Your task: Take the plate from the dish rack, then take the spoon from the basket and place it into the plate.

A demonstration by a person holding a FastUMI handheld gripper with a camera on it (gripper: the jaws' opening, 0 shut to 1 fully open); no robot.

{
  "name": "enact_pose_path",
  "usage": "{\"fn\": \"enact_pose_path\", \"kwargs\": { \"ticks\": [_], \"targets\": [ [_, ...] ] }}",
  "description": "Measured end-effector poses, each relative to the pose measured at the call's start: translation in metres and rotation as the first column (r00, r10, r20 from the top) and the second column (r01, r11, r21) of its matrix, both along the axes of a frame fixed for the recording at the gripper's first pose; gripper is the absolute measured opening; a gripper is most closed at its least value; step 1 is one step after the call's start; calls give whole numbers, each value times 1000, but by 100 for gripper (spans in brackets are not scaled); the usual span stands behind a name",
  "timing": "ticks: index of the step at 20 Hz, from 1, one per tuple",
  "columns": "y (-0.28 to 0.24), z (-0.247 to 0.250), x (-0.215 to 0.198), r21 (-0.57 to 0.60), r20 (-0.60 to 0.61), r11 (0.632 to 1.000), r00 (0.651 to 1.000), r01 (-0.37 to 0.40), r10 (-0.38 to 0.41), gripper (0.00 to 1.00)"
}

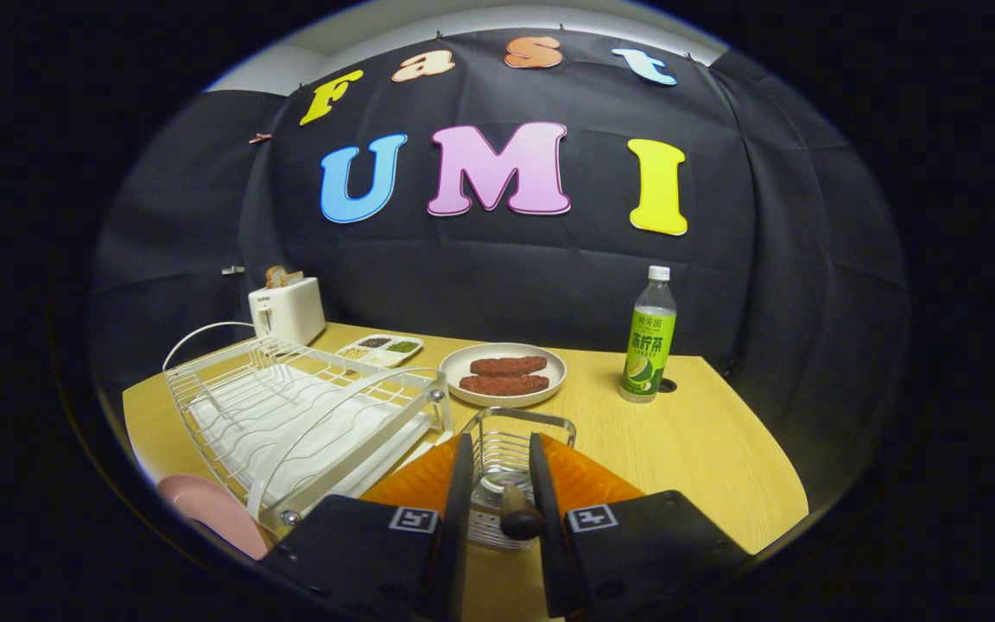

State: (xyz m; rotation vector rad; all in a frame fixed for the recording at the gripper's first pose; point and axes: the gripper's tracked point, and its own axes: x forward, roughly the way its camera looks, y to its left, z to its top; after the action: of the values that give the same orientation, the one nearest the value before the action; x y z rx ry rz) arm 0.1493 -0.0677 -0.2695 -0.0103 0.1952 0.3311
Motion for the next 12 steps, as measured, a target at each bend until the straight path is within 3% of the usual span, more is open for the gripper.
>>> {"fn": "enact_pose_path", "kwargs": {
  "ticks": [2,3,12],
  "targets": [
    [5,-2,-1,-7,-13,1000,1000,-7,7,25],
    [7,-3,-2,-8,-23,1000,1000,-13,13,22],
    [2,18,11,4,-77,1000,997,-2,2,17]
  ]
}}
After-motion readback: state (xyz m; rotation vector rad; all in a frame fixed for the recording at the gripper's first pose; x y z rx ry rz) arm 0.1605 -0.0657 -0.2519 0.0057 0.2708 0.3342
